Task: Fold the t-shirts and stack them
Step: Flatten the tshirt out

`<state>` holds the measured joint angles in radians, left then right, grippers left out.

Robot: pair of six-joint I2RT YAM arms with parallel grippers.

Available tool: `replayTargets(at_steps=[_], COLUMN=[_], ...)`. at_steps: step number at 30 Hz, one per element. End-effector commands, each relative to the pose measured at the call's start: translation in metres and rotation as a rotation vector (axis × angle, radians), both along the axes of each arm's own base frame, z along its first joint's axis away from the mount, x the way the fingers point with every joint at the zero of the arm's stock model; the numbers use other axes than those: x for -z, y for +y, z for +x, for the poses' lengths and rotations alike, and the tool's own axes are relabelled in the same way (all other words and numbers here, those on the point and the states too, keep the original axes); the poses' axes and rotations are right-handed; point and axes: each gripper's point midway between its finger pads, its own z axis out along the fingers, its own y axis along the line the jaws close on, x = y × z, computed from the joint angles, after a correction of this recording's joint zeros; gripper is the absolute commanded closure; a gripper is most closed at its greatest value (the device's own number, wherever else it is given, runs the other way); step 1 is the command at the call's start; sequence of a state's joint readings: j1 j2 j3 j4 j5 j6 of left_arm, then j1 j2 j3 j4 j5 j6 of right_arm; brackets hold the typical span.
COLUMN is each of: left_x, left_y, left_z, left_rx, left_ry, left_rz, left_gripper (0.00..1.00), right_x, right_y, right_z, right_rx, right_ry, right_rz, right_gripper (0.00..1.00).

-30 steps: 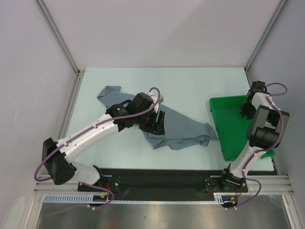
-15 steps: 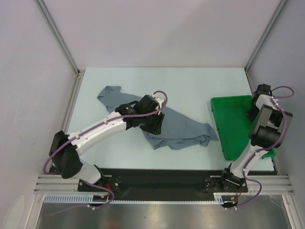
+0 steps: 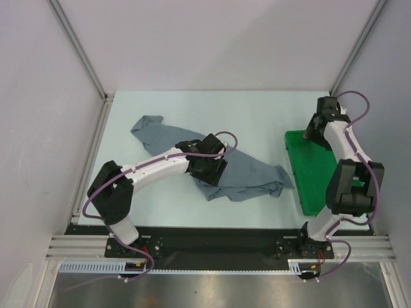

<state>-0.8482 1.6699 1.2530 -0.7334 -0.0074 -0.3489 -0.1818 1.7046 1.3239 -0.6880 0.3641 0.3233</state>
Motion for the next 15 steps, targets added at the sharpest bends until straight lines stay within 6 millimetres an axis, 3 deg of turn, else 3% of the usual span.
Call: replayTargets(at_steps=[1,4,5,7,8,9,12,15], left_x=[0.007,0.018,0.021,0.029,0.031,0.033,0.042,0.054], left_y=[-0.006,-0.006,-0.006,-0.002,-0.004,-0.003,-0.006,-0.009], left_z=[0.009,0.01,0.012,0.017,0.021,0.023,0.032,0.036], left_rx=[0.033,0.029,0.022,0.011,0.013,0.015,0.022,0.027], left_ry=[-0.04,-0.034,-0.038,-0.049,-0.063,-0.067,-0.08,-0.077], left_rz=[0.016,0.031,0.042,0.082,0.084,0.093,0.118,0.139], left_gripper=[0.32,0.31,0.3,0.32,0.34,0.35,0.38,0.43], right_x=[-0.061,-0.071,-0.08,-0.075,-0.088,-0.088,-0.094,-0.099], right_y=[0.06,0.111,0.139,0.162,0.171,0.183,0.186,0.188], right_z=[0.004,-0.013,-0.026,-0.047,-0.058,-0.068,-0.095,-0.11], right_rx=[-0.167,-0.325,-0.406,-0.465,-0.501,-0.532,-0.547,-0.562], right_ry=[-0.131,-0.121,-0.125,-0.11,-0.15,-0.148,-0.143,-0.148], right_rz=[0.106,0.194,0.198,0.263,0.293,0.354,0.391,0.411], right_gripper=[0.24,0.22,0.22,0.22,0.22,0.22,0.24,0.24])
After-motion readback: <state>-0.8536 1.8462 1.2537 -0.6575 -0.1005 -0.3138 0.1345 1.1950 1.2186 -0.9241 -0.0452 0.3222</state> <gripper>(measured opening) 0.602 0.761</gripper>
